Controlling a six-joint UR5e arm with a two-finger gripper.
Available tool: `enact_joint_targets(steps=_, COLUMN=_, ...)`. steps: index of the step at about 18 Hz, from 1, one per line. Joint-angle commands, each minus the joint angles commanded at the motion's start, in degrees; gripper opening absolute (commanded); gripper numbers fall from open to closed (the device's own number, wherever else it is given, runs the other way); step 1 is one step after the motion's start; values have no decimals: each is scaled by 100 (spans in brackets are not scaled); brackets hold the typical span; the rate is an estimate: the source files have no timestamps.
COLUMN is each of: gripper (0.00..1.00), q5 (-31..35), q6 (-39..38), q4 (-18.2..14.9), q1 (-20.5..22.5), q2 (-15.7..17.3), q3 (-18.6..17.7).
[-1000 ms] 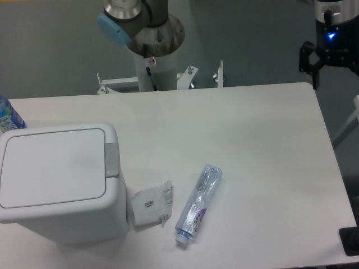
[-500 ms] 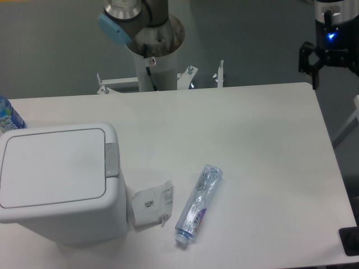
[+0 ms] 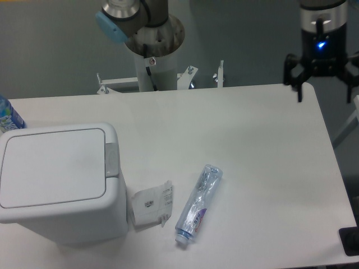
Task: Open the trash can
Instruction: 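Move the open gripper over to the white trash can's lid button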
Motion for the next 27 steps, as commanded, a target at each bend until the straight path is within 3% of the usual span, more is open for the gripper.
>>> enact_joint_targets(steps=7, gripper=100, q5=-193, q6=-2662, q4=0, q1=-536, q2=44, q3=175)
enact_joint_targets(steps=12, gripper=100, q5=-1001, q6=-3842, q4=0, q1=-844, q2=237, q3=185)
enact_joint_targets(steps=19, gripper=100, q5=-1055, q6=-4380, q4=0, q1=-1565, q2=220, q3=158)
enact_joint_targets(steps=27, gripper=100, q5=-1046, q6=-4380, q4=-9, q1=-1794, q2=237, q3=-140)
